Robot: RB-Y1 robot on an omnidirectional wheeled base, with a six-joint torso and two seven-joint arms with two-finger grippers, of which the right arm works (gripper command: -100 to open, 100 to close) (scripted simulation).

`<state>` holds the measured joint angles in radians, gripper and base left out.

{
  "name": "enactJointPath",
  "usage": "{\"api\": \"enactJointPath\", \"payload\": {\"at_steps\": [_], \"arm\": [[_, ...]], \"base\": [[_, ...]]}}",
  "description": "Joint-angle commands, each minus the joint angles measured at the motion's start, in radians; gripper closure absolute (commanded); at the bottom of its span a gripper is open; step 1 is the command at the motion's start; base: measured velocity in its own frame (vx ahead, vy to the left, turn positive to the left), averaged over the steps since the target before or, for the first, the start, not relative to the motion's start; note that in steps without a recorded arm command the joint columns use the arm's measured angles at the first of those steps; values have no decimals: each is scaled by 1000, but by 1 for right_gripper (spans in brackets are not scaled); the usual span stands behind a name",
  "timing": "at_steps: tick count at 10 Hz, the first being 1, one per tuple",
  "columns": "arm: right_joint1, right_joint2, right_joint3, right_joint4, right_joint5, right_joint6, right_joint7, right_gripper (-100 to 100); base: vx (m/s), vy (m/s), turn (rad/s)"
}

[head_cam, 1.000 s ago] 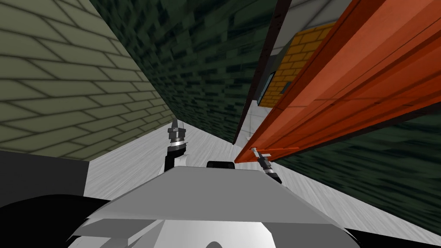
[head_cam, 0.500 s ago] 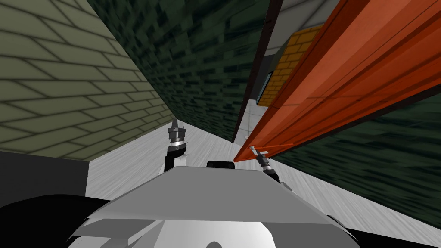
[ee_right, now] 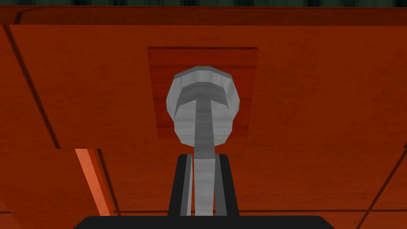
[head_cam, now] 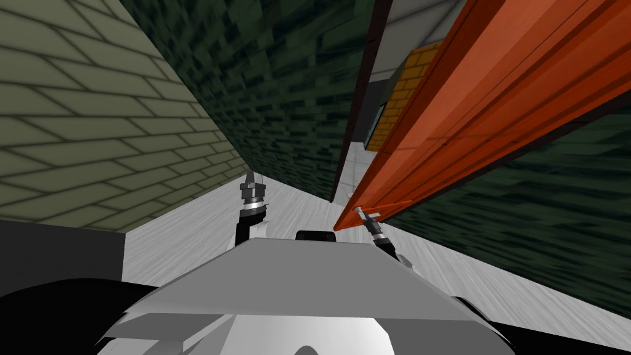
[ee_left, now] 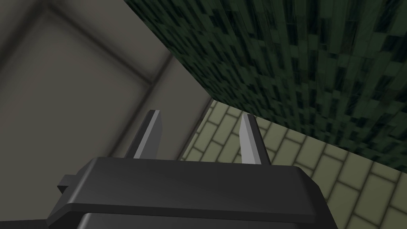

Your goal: Pull the door open

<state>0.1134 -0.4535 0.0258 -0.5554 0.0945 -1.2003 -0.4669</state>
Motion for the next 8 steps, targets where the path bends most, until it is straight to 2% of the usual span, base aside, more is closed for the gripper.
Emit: {"api": "enactJointPath", "payload": {"at_steps": [1,8], "arm": [[-21,18,5,23,38,-15,-11,100],[-97,40,-36,68,162,-19,-48,100]], "base": [[-78,-26,-27],[-83,-45,-27]]}}
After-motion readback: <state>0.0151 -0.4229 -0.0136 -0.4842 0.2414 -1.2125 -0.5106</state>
